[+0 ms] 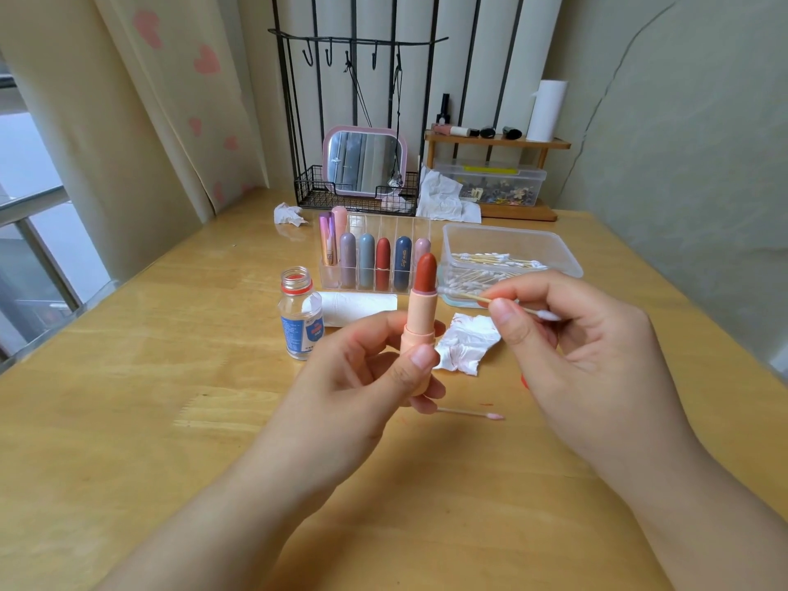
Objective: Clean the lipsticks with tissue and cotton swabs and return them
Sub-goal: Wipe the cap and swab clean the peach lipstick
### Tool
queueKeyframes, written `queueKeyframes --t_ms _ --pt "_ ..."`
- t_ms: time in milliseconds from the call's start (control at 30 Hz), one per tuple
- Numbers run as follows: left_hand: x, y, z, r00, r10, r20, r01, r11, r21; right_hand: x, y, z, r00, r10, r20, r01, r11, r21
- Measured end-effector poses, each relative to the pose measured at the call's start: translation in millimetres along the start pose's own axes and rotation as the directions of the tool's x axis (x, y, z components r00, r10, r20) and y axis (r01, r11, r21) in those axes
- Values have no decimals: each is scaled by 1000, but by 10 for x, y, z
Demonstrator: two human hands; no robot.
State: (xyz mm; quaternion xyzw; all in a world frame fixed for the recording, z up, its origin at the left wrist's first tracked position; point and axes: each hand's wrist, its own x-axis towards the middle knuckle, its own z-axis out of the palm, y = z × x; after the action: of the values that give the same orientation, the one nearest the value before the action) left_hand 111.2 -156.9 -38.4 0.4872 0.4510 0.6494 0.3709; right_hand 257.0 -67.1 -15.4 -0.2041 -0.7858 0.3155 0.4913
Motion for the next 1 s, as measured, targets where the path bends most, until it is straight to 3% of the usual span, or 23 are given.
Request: queueKeyframes --t_ms 567,733,867,1000 --pt "-17 -4 39 999 3 34 -3 1000 2 4 -14 23 998 60 -3 -59 997 38" --pt "12 6 7 997 -65 -39 54 973 -224 9 1 -8 989 143 -27 -142 989 39" --pt "58 8 -19 976 -214 -41 171 869 -464 4 -47 8 994 108 -19 -107 993 49" --pt "57 2 -7 975 -221 -18 187 863 -468 1 -72 24 998 62 -12 -61 997 36"
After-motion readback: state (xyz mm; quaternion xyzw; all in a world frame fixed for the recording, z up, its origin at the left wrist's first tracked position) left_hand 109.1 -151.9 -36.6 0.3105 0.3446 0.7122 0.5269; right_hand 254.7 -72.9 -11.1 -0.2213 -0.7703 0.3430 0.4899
